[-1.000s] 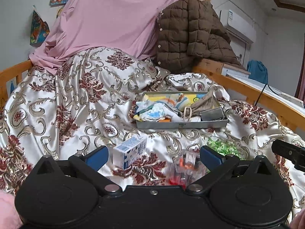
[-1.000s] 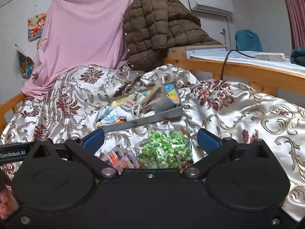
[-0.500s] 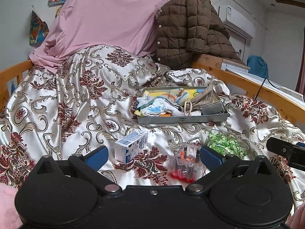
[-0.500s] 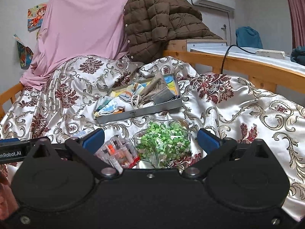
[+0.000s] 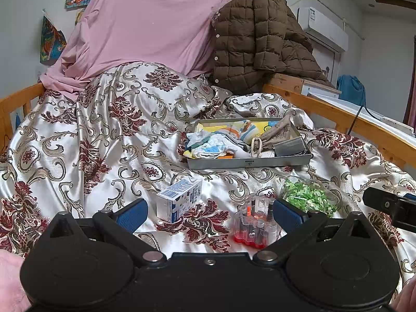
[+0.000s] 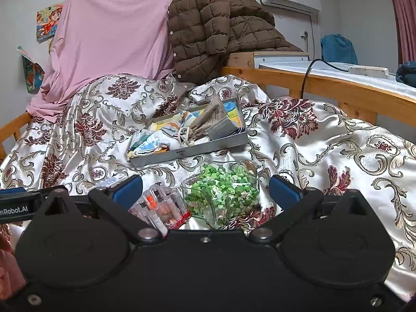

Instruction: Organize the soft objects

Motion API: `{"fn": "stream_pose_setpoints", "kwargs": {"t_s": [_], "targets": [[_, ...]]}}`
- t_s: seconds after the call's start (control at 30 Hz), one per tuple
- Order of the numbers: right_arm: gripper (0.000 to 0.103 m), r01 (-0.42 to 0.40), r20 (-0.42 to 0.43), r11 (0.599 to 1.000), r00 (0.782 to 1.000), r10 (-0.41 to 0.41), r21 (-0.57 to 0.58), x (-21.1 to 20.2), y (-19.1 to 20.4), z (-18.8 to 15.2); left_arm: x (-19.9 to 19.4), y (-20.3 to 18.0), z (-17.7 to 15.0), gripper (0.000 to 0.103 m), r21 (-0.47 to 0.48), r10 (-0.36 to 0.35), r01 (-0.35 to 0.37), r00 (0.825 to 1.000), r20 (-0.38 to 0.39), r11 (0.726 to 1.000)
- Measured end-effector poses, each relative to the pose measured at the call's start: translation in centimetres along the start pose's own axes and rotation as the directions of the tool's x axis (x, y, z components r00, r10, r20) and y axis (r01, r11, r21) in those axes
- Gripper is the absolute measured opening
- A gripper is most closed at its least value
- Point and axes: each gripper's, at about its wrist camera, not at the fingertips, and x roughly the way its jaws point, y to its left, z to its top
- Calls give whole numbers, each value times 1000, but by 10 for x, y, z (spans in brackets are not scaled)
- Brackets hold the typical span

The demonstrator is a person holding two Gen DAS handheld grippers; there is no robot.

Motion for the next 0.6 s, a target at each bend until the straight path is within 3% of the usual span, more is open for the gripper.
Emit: {"fn": "stream_pose_setpoints", "kwargs": {"t_s": [0.6], "targets": [[102,0,-2,1000,1000,0,1,1,-1,-1,0,0,-1,102,4,3,-3,1000,-5,1000]]}}
